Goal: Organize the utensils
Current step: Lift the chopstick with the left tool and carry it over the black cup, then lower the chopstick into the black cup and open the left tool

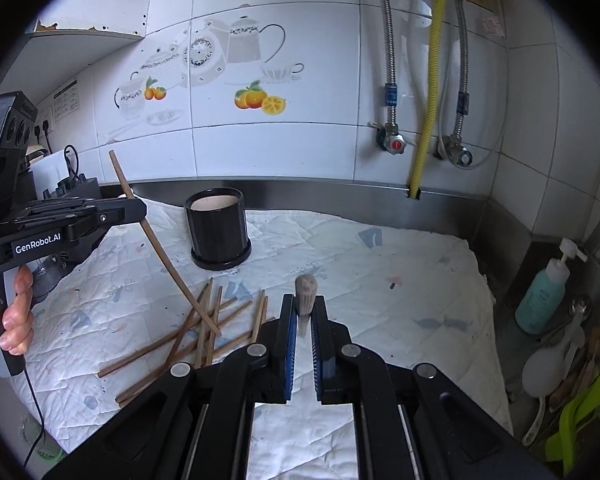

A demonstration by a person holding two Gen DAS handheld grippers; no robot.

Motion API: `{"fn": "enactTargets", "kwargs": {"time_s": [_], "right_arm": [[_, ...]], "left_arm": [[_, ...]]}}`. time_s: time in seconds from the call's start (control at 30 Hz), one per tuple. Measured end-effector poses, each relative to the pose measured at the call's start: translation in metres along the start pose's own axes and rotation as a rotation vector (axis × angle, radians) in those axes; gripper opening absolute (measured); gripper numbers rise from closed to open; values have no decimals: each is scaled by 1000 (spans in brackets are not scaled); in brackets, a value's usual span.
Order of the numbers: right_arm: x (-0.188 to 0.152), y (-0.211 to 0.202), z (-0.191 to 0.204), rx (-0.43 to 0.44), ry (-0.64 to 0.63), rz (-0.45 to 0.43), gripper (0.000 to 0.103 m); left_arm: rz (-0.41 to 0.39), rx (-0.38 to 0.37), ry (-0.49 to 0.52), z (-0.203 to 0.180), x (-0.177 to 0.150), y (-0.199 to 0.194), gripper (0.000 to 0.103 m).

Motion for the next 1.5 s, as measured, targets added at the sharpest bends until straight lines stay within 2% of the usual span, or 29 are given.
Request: {"fn": "enactTargets", "kwargs": {"time_s": [0.3, 0.5, 0.87, 1.0, 1.17, 1.3, 1.5], "right_arm": [[34, 1, 13, 66, -43, 21, 9], [55, 11, 29, 102, -80, 29, 9], [131, 30, 77, 201, -78, -71, 9], [152, 43, 99, 231, -80, -107, 9], [166, 66, 122, 250, -86, -122, 9], [162, 98, 129, 233, -90, -84, 9], [145, 132, 126, 222, -70, -1, 9]], "left_arm": [[-15, 21, -18, 24, 15, -6, 6], [-58, 48, -32, 50, 39, -18, 6], [-201, 170, -5, 113, 116, -41, 6], [-229, 201, -8, 134, 136, -35, 6], [-209, 219, -26, 158, 135, -4, 6], [-183, 218, -64, 171, 117, 19, 6], [-194, 201, -110, 185, 113, 26, 6]]}}
Point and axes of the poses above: each gripper's, at about its wrist camera, not at the fingertips, and y roughly the way its jaws point, z to its left, x to its top, the point moved 9 cm from there along y, roughly the way its jaws point, and after that the axes turned 9 degrees about y, right-handed, at the moved point
